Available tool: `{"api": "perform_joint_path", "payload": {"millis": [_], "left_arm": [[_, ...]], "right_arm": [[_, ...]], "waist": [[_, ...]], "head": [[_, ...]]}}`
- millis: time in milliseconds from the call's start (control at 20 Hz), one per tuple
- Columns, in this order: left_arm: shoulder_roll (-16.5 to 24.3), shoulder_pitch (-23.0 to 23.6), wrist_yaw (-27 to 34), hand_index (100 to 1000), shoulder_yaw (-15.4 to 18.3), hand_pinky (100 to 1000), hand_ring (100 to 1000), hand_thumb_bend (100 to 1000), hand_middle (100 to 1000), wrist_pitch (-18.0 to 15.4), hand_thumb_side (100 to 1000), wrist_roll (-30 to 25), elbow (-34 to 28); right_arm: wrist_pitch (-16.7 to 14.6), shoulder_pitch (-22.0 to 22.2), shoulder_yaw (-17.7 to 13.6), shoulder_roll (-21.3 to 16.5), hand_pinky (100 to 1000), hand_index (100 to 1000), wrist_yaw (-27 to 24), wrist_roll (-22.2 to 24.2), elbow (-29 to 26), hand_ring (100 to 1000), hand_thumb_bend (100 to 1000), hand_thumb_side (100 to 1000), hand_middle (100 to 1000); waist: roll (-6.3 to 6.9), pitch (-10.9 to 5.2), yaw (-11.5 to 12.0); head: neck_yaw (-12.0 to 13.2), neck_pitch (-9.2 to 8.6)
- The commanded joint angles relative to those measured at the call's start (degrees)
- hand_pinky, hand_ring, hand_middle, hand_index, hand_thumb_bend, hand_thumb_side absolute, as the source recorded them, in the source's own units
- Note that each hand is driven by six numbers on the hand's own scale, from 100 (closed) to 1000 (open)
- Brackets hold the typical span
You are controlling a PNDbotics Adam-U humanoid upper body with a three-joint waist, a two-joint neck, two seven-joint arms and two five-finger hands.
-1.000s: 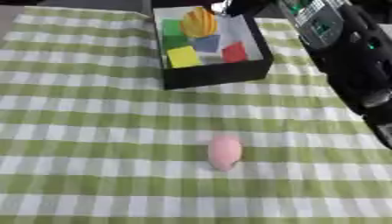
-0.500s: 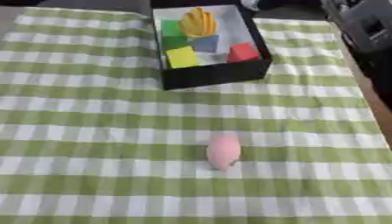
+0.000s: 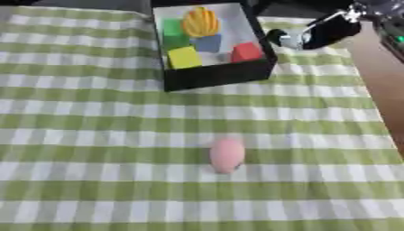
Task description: Pick up objects on the table and place them in the box.
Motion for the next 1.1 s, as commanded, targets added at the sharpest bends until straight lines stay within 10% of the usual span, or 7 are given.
{"api": "perform_joint_path", "payload": {"millis": [50, 1100], "left_arm": [[1.4, -0.1, -0.2, 806, 0.5, 836, 805, 118, 794, 0.1, 694, 0.2, -0.5], [0.6, 0.1, 0.1, 805, 0.1, 834, 806, 121, 794, 0.2, 697, -0.1, -0.3]], "right_arm": [[-1.8, 1.7, -0.2, -3.1, 813, 795, -3.1, 1.9, -5.6, 755, 336, 224, 707], [1.1, 8.3, 10.0, 8.0, 813, 800, 7.1, 16.3, -7.2, 755, 303, 227, 717]], "waist": [[0.8, -1.92, -0.2], [1.03, -1.82, 0.6]], "head": [[0.2, 0.79], [-0.3, 1.83]]}}
